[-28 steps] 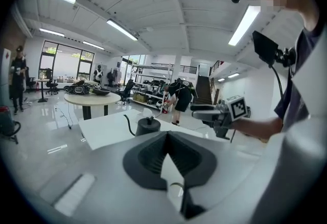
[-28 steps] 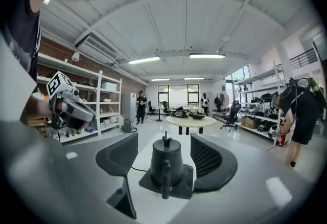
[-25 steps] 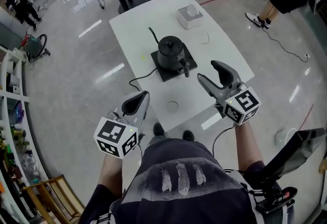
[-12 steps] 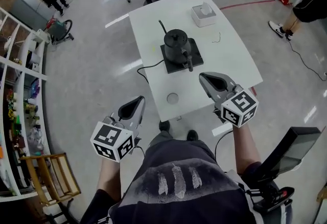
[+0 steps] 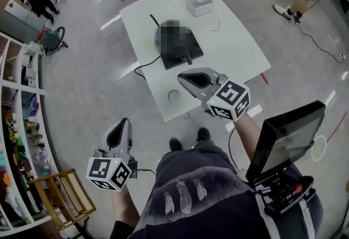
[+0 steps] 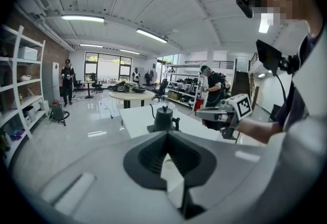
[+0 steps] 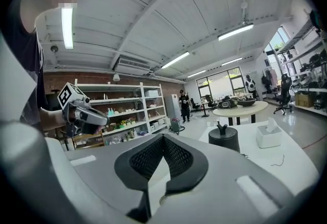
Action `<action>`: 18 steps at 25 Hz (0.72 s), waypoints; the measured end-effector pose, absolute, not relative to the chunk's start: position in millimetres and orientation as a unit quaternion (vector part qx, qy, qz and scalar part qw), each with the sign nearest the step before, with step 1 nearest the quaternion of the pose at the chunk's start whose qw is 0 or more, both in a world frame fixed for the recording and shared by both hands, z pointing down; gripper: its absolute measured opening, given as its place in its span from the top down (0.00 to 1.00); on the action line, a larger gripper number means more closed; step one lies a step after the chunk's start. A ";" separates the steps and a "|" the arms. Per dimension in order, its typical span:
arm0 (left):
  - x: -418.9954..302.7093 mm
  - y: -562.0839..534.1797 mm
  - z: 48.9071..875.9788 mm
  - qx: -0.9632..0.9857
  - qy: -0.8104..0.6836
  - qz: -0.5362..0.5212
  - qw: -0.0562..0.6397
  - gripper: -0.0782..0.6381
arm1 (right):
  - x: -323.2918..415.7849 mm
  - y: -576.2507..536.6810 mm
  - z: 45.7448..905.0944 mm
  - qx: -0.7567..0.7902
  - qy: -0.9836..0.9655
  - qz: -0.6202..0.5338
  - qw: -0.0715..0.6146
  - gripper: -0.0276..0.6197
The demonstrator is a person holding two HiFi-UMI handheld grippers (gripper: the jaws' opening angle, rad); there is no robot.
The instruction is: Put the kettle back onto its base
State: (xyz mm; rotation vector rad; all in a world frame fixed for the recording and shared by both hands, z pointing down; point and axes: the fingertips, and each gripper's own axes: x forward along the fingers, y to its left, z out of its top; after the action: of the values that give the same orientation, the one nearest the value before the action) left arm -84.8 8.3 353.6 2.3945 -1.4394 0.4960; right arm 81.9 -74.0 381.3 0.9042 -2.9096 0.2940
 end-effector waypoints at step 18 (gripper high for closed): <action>-188.8 52.4 344.1 0.853 -0.490 0.100 0.152 0.89 | -45.2 -7.1 345.1 0.272 -0.958 0.079 0.053 0.95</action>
State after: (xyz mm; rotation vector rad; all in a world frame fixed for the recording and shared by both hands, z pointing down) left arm -188.8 52.4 344.1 2.4474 -1.4054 0.2867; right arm -45.2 -7.1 345.1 0.8258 -2.9117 0.2411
